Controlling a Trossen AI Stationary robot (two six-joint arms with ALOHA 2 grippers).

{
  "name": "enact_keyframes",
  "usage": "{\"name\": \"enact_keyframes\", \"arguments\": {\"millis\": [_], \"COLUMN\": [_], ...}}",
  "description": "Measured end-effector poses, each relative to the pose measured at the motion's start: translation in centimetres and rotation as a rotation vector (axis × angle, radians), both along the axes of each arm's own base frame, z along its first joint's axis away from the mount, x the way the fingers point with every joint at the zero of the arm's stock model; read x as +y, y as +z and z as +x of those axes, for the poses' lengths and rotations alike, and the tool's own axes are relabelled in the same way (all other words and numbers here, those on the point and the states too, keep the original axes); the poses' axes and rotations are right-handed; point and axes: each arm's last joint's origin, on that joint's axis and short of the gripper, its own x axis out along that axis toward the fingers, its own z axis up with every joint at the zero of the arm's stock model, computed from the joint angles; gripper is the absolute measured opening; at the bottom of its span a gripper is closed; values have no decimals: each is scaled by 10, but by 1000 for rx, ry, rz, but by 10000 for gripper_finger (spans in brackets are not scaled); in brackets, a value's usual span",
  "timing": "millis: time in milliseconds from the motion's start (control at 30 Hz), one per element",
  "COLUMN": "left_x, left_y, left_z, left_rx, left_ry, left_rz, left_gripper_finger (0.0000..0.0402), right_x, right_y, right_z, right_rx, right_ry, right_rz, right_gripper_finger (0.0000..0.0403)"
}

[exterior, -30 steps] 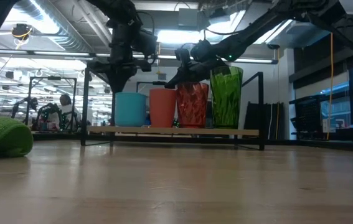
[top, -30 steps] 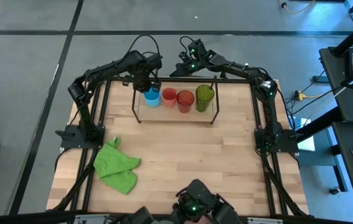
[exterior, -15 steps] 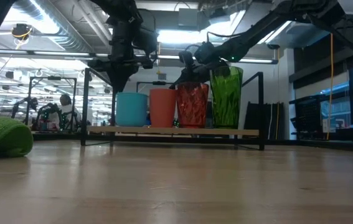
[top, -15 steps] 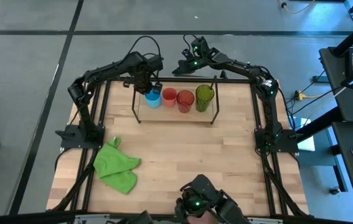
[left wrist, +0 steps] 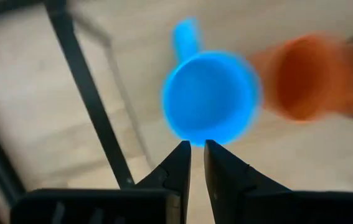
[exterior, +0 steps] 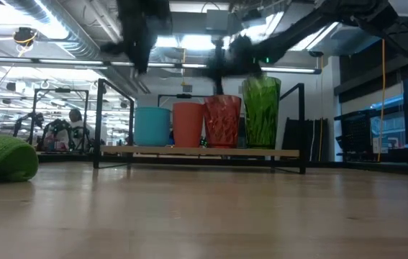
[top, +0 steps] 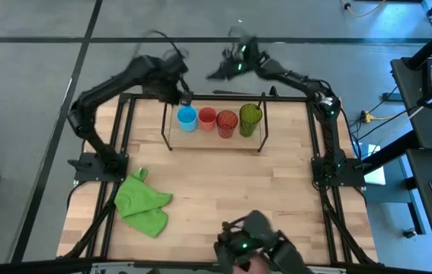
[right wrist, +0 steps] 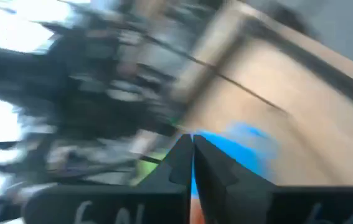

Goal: Stack small to large cups/mugs on shelf
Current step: Return to Home Position

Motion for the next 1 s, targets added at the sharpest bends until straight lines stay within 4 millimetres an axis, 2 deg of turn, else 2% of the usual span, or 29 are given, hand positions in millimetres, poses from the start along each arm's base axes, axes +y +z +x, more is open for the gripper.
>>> {"name": "enact_keyframes", "arguments": {"millis": [33,133,200,267,300,367,433,500,567,600,700,733,767,833,867,933,1000], "left_x": [-3,-16,-31,-51,-61,-89,-121,-150,-172,-181,-197,-198,-197,-190,-187,-183,-180], "left_y": [15,70,103,128,137,145,143,130,107,89,21,-2,-18,-44,-53,-65,-74], "left_z": [-3,-23,-40,-56,-63,-78,-94,-102,-103,-99,-90,-88,-89,-95,-99,-107,-116], "left_rx": [-46,-192,-263,-324,-347,-360,-382,-474,-623,-703,-897,-957,-1026,-1124,-1154,-1201,-1192], "left_ry": [-24,-90,-148,-160,-166,-230,-281,-313,-338,-342,-344,-340,-324,-312,-333,-368,-384], "left_rz": [35,186,307,425,471,535,591,642,711,740,773,777,786,819,836,873,926], "left_gripper_finger": [41,41,41,41,41,41,41,41,41,41,41,41,41,41,41,41,41], "right_x": [-4,-7,2,22,34,65,100,132,160,174,217,227,237,250,253,256,254], "right_y": [20,98,146,186,203,233,263,280,274,264,214,204,199,193,185,161,128], "right_z": [0,-9,-18,-21,-23,-31,-52,-74,-93,-100,-127,-134,-142,-159,-166,-174,-175], "right_rx": [-71,-286,-376,-426,-442,-509,-578,-598,-551,-538,-417,-449,-553,-790,-830,-726,-597], "right_ry": [32,182,310,399,450,601,667,781,748,687,719,767,837,959,959,827,704], "right_rz": [8,-27,-90,-140,-162,-316,-437,-488,-397,-437,-518,-526,-544,-635,-688,-755,-710], "right_gripper_finger": [17,17,17,17,17,17,17,17,17,17,17,17,17,17,17,17,17]}}
